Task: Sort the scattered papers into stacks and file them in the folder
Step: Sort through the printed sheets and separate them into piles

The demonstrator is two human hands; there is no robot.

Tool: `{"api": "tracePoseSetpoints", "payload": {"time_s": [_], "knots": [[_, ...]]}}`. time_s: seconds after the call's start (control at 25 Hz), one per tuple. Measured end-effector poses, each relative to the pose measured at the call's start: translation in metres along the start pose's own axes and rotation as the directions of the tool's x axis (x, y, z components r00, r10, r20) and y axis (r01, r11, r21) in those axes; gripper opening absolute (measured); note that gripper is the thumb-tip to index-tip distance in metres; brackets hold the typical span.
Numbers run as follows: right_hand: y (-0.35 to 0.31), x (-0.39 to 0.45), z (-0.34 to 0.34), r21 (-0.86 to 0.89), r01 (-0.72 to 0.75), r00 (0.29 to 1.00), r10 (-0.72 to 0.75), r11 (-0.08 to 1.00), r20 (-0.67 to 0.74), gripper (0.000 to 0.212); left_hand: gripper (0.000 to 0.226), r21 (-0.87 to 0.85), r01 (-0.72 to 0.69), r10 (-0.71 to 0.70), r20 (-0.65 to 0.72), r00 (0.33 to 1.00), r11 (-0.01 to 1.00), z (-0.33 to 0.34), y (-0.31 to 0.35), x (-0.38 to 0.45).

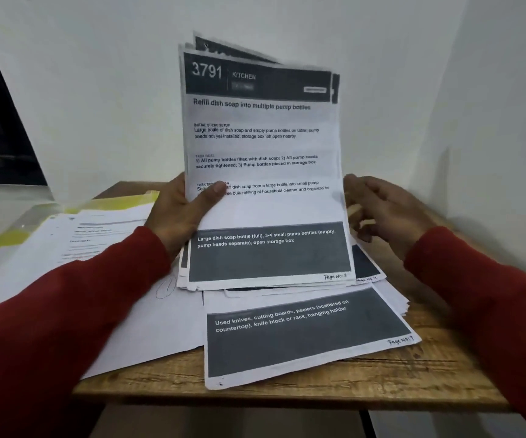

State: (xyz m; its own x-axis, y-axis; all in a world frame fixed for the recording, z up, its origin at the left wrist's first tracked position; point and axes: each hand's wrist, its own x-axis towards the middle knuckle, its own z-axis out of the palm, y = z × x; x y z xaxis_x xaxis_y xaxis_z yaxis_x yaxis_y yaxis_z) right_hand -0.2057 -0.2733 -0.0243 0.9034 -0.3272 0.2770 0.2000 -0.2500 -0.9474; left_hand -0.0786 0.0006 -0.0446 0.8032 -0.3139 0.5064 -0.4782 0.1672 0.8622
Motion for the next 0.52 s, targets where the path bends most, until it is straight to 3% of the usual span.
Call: {"api": "tracePoseSetpoints", "payload": {"time_s": [0.12, 0.36, 0.52], "knots": [[-0.0017, -0.0063, 0.0093, 0.023, 0.108, 0.992, -0.109, 0.994, 0.057, 0.037, 0.028, -0.016, -0.013, 0.013, 0.038, 0.999, 1.000, 0.0055, 0.0042, -0.0051], [-0.0067, -0.0100, 0.0087, 0.061, 0.178, 0.983, -0.181, 0.982, 0.038, 0.043, 0.030, -0.017, -0.034, 0.034, 0.037, 0.999, 0.999, 0.0050, 0.0051, -0.0071], [-0.0051, -0.0107, 0.0069, 0.085, 0.210, 0.976, -0.213, 0.974, 0.041, 0.023, 0.025, 0.013, -0.058, 0.058, 0.041, 0.997, 0.998, 0.0035, 0.0012, -0.0058]]}}
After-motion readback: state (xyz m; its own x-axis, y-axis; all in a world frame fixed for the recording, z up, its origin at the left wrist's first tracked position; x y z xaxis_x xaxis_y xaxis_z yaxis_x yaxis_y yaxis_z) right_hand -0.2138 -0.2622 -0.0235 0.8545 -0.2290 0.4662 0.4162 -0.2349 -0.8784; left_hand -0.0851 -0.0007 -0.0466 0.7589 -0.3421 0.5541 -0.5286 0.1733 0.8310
